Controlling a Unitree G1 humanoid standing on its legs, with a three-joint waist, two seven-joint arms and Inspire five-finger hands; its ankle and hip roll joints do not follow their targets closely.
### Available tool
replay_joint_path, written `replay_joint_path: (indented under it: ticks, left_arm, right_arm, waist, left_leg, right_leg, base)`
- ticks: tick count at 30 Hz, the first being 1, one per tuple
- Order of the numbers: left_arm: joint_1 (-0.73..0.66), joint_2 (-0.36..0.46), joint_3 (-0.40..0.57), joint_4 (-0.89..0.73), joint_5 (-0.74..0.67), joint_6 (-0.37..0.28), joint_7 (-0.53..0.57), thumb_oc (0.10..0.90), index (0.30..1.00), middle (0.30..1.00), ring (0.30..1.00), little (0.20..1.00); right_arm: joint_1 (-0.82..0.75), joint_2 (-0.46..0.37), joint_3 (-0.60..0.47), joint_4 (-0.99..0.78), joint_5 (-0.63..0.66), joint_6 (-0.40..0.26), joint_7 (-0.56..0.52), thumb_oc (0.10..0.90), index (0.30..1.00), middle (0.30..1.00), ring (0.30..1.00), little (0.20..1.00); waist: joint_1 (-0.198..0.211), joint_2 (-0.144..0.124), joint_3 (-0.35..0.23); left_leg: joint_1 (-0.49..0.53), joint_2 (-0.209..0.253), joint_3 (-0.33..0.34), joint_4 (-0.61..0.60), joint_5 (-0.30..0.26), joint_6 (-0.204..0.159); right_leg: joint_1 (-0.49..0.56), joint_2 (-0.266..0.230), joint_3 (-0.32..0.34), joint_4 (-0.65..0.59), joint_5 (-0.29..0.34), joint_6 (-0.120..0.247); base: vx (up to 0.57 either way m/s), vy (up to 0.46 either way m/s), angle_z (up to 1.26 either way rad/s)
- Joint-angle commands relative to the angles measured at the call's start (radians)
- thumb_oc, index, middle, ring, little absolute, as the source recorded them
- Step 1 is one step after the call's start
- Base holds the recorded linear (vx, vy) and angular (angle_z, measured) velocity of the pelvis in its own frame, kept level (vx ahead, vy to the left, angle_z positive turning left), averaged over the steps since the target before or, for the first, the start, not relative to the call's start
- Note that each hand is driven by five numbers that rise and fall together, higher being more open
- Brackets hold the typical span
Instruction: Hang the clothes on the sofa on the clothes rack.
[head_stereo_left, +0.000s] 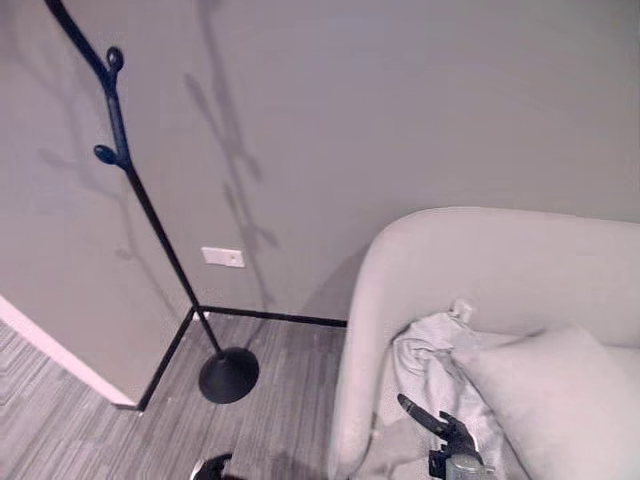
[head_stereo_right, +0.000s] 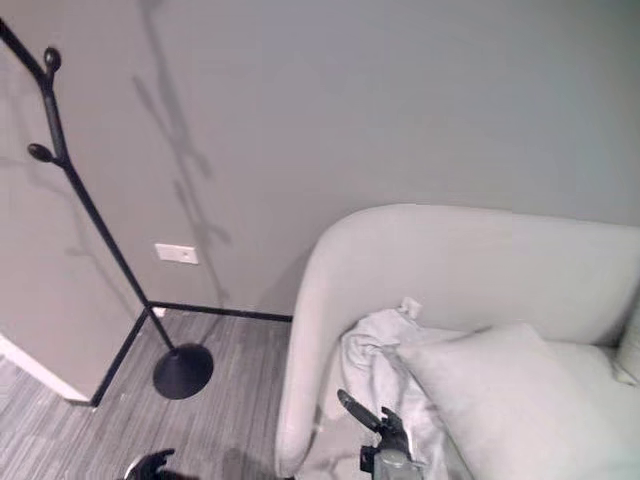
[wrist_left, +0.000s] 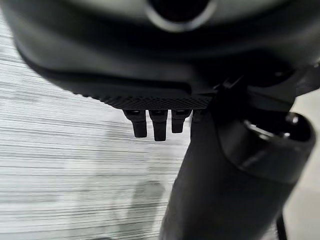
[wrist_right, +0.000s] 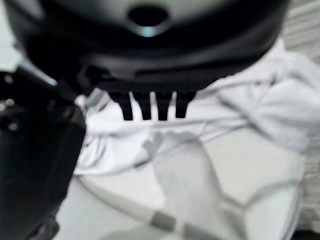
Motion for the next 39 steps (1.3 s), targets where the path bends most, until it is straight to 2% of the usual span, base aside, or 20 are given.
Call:
replay_joint_path:
  ticks: [1, 3, 4, 8, 12, 18, 24, 25, 26, 28, 30, 31, 33, 34, 35, 36, 37, 38, 39]
  left_arm:
    - [0.036, -0.023, 0.049, 0.052, -0.06, 0.005, 0.008, 0.8, 0.9, 0.9, 0.9, 0.9]
    - [0.042, -0.035, 0.073, 0.064, -0.067, 0.002, 0.021, 0.8, 0.9, 0.9, 0.9, 0.9]
    - [0.069, -0.039, 0.114, 0.086, -0.072, 0.005, 0.022, 0.8, 0.9, 0.9, 0.9, 0.9]
    - [0.085, -0.038, 0.134, 0.103, -0.037, 0.017, 0.022, 0.8, 0.9, 0.9, 0.9, 0.9]
    - [0.082, -0.045, 0.1, 0.073, 0.043, 0.008, 0.027, 0.8, 0.9, 0.9, 0.9, 0.9]
    - [0.069, -0.052, 0.046, 0.057, 0.081, 0.002, 0.012, 0.8, 0.9, 0.9, 0.9, 0.9]
    - [0.061, -0.063, 0.023, 0.043, 0.117, 0.002, 0.017, 0.8, 0.9, 0.9, 0.9, 0.9]
    - [0.043, -0.057, 0.03, 0.021, 0.062, -0.006, 0.029, 0.8, 0.9, 0.9, 0.9, 0.9]
    - [0.041, -0.051, 0.047, 0.016, 0.035, -0.005, 0.036, 0.8, 0.9, 0.9, 0.9, 0.9]
    - [0.056, -0.043, 0.07, 0.023, 0.033, -0.003, 0.035, 0.8, 0.9, 0.9, 0.9, 0.9]
    - [0.062, -0.038, 0.084, 0.03, 0.033, -0.001, 0.033, 0.8, 0.9, 0.9, 0.9, 0.9]
    - [0.061, -0.038, 0.085, 0.03, 0.033, -0.001, 0.033, 0.8, 0.9, 0.9, 0.9, 0.9]
    - [0.08, -0.03, 0.11, 0.025, 0.018, -0.003, 0.033, 0.8, 0.9, 0.9, 0.9, 0.9]
    - [0.086, -0.024, 0.12, 0.038, 0.011, -0.007, 0.034, 0.8, 0.9, 0.9, 0.9, 0.9]
    - [0.081, -0.022, 0.124, 0.04, 0.01, -0.01, 0.036, 0.8, 0.9, 0.9, 0.9, 0.9]
    - [0.081, -0.022, 0.124, 0.04, 0.01, -0.01, 0.036, 0.8, 0.9, 0.9, 0.9, 0.9]
    - [0.079, -0.024, 0.123, 0.034, 0.004, -0.018, 0.047, 0.8, 0.9, 0.9, 0.9, 0.9]
    - [0.079, -0.025, 0.123, 0.034, 0.004, -0.018, 0.047, 0.8, 0.9, 0.9, 0.9, 0.9]
    - [0.074, -0.031, 0.113, 0.029, 0.013, -0.019, 0.056, 0.8, 0.9, 0.9, 0.9, 0.9]
  right_arm:
    - [-0.002, -0.017, -0.037, -0.057, 0.063, -0.036, -0.051, 0.8, 0.9, 0.9, 0.9, 0.9]
    - [0.046, 0.003, -0.049, -0.043, 0.098, -0.031, -0.049, 0.8, 0.9, 0.9, 0.9, 0.9]
    - [0.106, -0.003, -0.063, -0.037, 0.083, -0.022, -0.032, 0.8, 0.9, 0.9, 0.9, 0.9]
    - [0.182, -0.024, -0.077, -0.137, 0.016, -0.015, -0.027, 0.8, 0.9, 0.9, 0.9, 0.9]
    - [0.25, -0.045, -0.11, -0.243, -0.095, -0.01, -0.045, 0.8, 0.9, 0.9, 0.9, 0.9]
    - [0.236, -0.041, -0.125, -0.17, -0.067, -0.018, -0.028, 0.8, 0.9, 0.9, 0.9, 0.9]
    - [0.231, -0.046, -0.12, -0.284, -0.124, -0.03, -0.065, 0.8, 0.9, 0.9, 0.9, 0.9]
    - [0.145, -0.062, -0.09, -0.314, -0.147, -0.034, -0.097, 0.8, 0.9, 0.9, 0.9, 0.9]
    - [0.107, -0.069, -0.065, -0.346, -0.169, -0.042, -0.105, 0.8, 0.9, 0.9, 0.9, 0.9]
    - [0.109, -0.081, -0.043, -0.376, -0.206, -0.048, -0.09, 0.8, 0.9, 0.9, 0.9, 0.9]
    - [0.107, -0.085, -0.032, -0.378, -0.226, -0.048, -0.084, 0.8, 0.9, 0.9, 0.9, 0.9]
    - [0.107, -0.085, -0.032, -0.378, -0.226, -0.048, -0.085, 0.8, 0.9, 0.9, 0.9, 0.9]
    - [0.103, -0.083, 0.003, -0.407, -0.264, -0.054, -0.079, 0.8, 0.9, 0.9, 0.9, 0.9]
    - [0.104, -0.083, 0.03, -0.43, -0.284, -0.056, -0.069, 0.8, 0.9, 0.9, 0.9, 0.9]
    - [0.106, -0.087, 0.043, -0.454, -0.291, -0.062, -0.067, 0.8, 0.9, 0.9, 0.9, 0.9]
    - [0.105, -0.087, 0.043, -0.454, -0.291, -0.062, -0.067, 0.8, 0.9, 0.9, 0.9, 0.9]
    - [0.097, -0.089, 0.076, -0.47, -0.31, -0.064, -0.062, 0.8, 0.9, 0.9, 0.9, 0.9]
    - [0.097, -0.09, 0.076, -0.47, -0.31, -0.064, -0.062, 0.8, 0.9, 0.9, 0.9, 0.9]
    - [0.082, -0.097, 0.108, -0.489, -0.332, -0.065, -0.063, 0.8, 0.9, 0.9, 0.9, 0.9]
  waist:
    - [-0.049, -0.026, 0.056]
    - [-0.048, -0.046, 0.048]
    - [-0.042, -0.058, 0.016]
    - [-0.051, -0.061, 0.011]
    - [-0.069, -0.054, 0.011]
    - [-0.078, -0.039, 0.008]
    - [-0.093, -0.021, 0.024]
    - [-0.078, -0.008, 0.069]
    - [-0.047, 0.01, 0.073]
    - [-0.033, 0.009, 0.068]
    - [-0.024, 0.004, 0.059]
    - [-0.023, 0.005, 0.057]
    - [0.018, -0.028, 0.028]
    - [0.041, -0.061, 0.019]
    - [0.049, -0.078, 0.017]
    - [0.05, -0.077, 0.015]
    - [0.065, -0.087, 0.02]
    - [0.064, -0.086, 0.018]
    - [0.078, -0.079, 0.032]
  left_leg:
    - [0.041, 0.132, 0.01, -0.144, 0.068, -0.103]
    - [0.043, 0.133, 0.013, -0.144, 0.06, -0.11]
    - [0.038, 0.145, 0.025, -0.144, 0.053, -0.126]
    - [0.037, 0.153, 0.024, -0.144, 0.053, -0.135]
    - [0.033, 0.154, 0.031, -0.144, 0.049, -0.138]
    - [0.034, 0.15, 0.04, -0.144, 0.041, -0.134]
    - [0.042, 0.144, 0.058, -0.144, 0.031, -0.116]
    - [0.002, 0.157, 0.091, -0.144, 0.052, -0.108]
    - [-0.031, 0.179, 0.123, -0.144, 0.075, -0.103]
    - [-0.038, 0.185, 0.14, -0.14, 0.083, -0.096]
    - [-0.045, 0.186, 0.145, -0.138, 0.086, -0.096]
    - [-0.047, 0.188, 0.146, -0.139, 0.088, -0.096]
    - [-0.1, 0.182, 0.163, -0.126, 0.118, -0.099]
    - [-0.138, 0.177, 0.172, -0.116, 0.135, -0.106]
    - [-0.165, 0.174, 0.173, -0.103, 0.144, -0.113]
    - [-0.168, 0.177, 0.174, -0.101, 0.144, -0.113]
    - [-0.215, 0.199, 0.168, -0.081, 0.17, -0.129]
    - [-0.218, 0.2, 0.168, -0.079, 0.169, -0.13]
    - [-0.252, 0.24, 0.165, -0.081, 0.216, -0.154]
  right_leg:
    - [0.099, 0.076, 0.0, -0.534, 0.147, 0.018]
    - [0.135, 0.073, 0.012, -0.623, 0.16, 0.024]
    - [0.187, 0.071, 0.003, -0.717, 0.179, 0.024]
    - [0.208, 0.078, 0.013, -0.75, 0.188, 0.021]
    - [0.215, 0.078, 0.016, -0.778, 0.194, 0.026]
    - [0.219, 0.072, 0.03, -0.781, 0.194, 0.029]
    - [0.161, 0.071, 0.068, -0.712, 0.197, 0.04]
    - [0.062, 0.081, 0.062, -0.607, 0.21, 0.056]
    - [0.077, 0.06, -0.027, -0.534, 0.151, 0.036]
    - [0.127, 0.027, -0.072, -0.43, 0.113, 0.023]
    - [0.152, 0.014, -0.079, -0.41, 0.112, 0.019]
    - [0.15, 0.016, -0.079, -0.413, 0.115, 0.018]
    - [0.241, -0.025, -0.077, -0.415, 0.179, 0.038]
    - [0.296, -0.032, -0.064, -0.486, 0.193, 0.05]
    - [0.334, -0.024, -0.056, -0.558, 0.145, 0.057]
    - [0.331, -0.021, -0.055, -0.56, 0.148, 0.056]
    - [0.355, 0.006, -0.047, -0.644, 0.061, 0.042]
    - [0.353, 0.008, -0.047, -0.644, 0.062, 0.041]
    - [0.359, 0.049, -0.059, -0.703, 0.004, 0.015]
  base:
    - [0.06, -0.122, -0.27]
    - [0.03, -0.167, 0.3]
    - [0.04, -0.214, 0.63]
    - [0.0, -0.096, -0.21]
    - [-0.03, -0.018, -0.04]
    - [-0.02, 0.028, -0.03]
    - [-0.06, 0.062, -0.17]
    - [-0.43, 0.053, -0.66]
    - [-0.46, 0.063, -1.22]
    - [-0.18, 0.02, -1.11]
    - [-0.07, -0.015, 0.29]
    - [-0.14, -0.072, 0.41]
    - [-0.27, -0.17, -0.01]
    - [-0.35, -0.244, -0.15]
    - [-0.28, -0.197, -0.19]
    - [-0.35, -0.218, -0.31]
    - [-0.25, -0.15, -0.41]
    - [-0.54, -0.318, -0.37]
    - [-0.42, -0.246, -0.33]
